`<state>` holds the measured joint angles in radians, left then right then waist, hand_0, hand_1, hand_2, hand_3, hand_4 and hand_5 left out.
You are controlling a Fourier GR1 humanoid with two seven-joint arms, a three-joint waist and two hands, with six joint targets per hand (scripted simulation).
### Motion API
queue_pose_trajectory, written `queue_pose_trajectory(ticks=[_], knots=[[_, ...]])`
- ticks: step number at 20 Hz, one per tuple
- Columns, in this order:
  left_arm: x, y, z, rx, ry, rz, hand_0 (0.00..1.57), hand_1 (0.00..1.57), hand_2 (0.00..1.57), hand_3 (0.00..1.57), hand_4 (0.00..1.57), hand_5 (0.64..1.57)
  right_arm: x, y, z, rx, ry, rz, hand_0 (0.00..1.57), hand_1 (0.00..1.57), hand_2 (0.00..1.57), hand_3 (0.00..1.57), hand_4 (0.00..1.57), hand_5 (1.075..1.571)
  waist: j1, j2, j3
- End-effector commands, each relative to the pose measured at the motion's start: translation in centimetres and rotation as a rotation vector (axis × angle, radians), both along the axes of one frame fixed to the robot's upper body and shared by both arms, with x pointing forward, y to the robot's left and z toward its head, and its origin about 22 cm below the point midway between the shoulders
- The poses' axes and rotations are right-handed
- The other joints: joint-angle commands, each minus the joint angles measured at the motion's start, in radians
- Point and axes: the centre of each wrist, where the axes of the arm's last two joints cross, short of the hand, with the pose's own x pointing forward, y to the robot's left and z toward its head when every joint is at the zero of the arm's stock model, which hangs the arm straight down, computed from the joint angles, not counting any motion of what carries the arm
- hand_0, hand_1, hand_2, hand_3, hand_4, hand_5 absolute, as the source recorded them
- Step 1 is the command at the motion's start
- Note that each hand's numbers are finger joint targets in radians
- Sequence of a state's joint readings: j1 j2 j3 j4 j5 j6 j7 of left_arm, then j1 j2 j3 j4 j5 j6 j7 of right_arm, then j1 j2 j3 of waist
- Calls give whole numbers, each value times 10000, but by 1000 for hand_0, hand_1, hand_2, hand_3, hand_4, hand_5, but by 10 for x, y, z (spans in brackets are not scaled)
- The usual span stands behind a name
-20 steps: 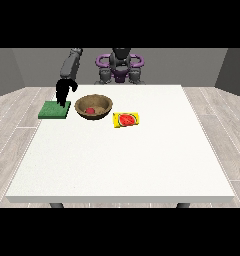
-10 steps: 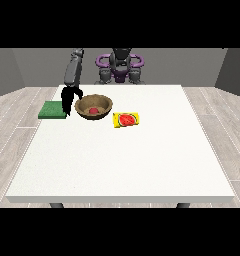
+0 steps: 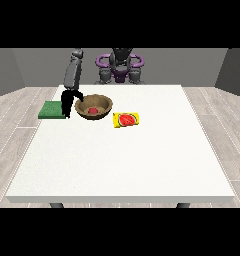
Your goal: Pick the cup and pour the ball into the bowl, then pick the bowl and place it on the pad
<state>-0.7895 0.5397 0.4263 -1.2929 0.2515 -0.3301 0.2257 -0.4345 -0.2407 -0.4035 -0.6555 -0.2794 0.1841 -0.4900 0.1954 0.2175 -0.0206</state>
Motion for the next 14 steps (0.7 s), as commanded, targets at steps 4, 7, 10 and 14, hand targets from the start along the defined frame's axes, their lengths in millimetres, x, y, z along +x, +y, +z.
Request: queue_pose_trajectory(ticks=[4, 7, 10, 14], knots=[[-4, -2, -20, -7, 303, -12, 0, 0, 0, 0, 1024, 1536, 13, 30, -7, 184, 848, 254, 0, 0, 0, 0, 444, 1547, -17, 26, 212], [-8, 16, -3, -139, -14, 30, 0, 0, 0, 0, 1022, 1541, 26, 52, 0, 134, 222, -22, 0, 0, 0, 0, 475, 1549, 28, 277, 212], [-17, 23, 10, -1, 12, 5, 0, 0, 0, 0, 1022, 1543, 20, 48, -11, 240, 638, -305, 0, 0, 0, 0, 498, 1556, 146, 299, 217], [-18, 19, 26, -29, -761, -150, 0, 0, 0, 0, 1018, 1536, -18, 7, -33, -916, 2902, -1644, 1571, 1571, 1571, 785, 844, 1487, 264, 1033, 207]])
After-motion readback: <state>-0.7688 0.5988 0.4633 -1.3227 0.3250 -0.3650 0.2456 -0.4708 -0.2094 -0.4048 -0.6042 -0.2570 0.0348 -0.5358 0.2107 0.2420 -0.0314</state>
